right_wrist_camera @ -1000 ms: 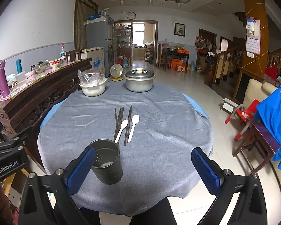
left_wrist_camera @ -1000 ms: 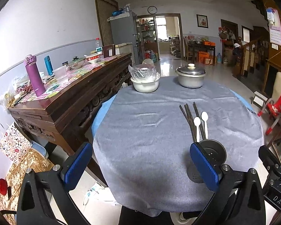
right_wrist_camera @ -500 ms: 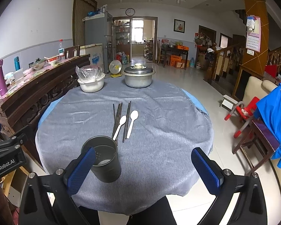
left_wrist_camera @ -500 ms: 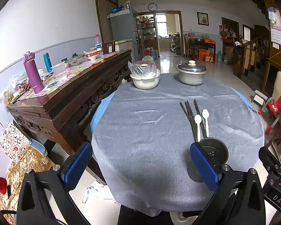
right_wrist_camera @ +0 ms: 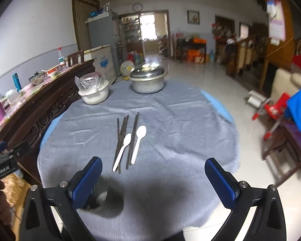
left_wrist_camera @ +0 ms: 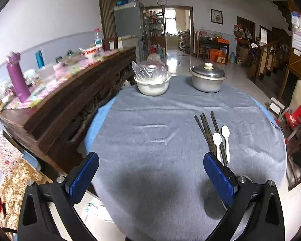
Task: Organize utensils
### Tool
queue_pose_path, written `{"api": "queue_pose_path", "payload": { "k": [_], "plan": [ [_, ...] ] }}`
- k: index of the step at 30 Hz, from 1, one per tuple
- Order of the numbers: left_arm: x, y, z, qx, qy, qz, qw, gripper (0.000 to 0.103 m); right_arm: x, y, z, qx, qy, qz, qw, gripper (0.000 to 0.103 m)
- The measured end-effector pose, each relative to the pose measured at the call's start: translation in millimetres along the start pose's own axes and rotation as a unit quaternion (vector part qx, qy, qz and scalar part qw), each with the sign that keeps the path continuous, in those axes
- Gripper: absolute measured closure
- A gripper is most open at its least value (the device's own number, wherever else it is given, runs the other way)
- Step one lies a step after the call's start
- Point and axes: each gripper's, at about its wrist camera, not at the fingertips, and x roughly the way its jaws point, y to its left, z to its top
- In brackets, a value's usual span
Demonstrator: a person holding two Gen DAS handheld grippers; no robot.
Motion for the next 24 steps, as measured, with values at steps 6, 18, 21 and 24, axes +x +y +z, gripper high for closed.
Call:
{"api": "queue_pose_path", "payload": {
  "k": [6,18,21,24],
  "plan": [
    [67,1,18,-0.014,0.052,-0.041,0.9977,0.001,105,-17,31,0.030,0.079,0.070,0.994,0.025],
    [162,-46,26,0.036,0.134,-0.152,0.9784,0.045,279,-26,51,0.108,0.177,0.129,0.970,0.052],
    [174,-57,26,0.047,0.143,-0.180,0.9721,0.046,296,-25,53,0.106,0.182,0.126,0.970,0.052],
    [184,-66,26,0.057,0.148,-0.198,0.9673,0.046,312,-25,51,0.116,0.193,0.141,0.964,0.060]
  ]
}}
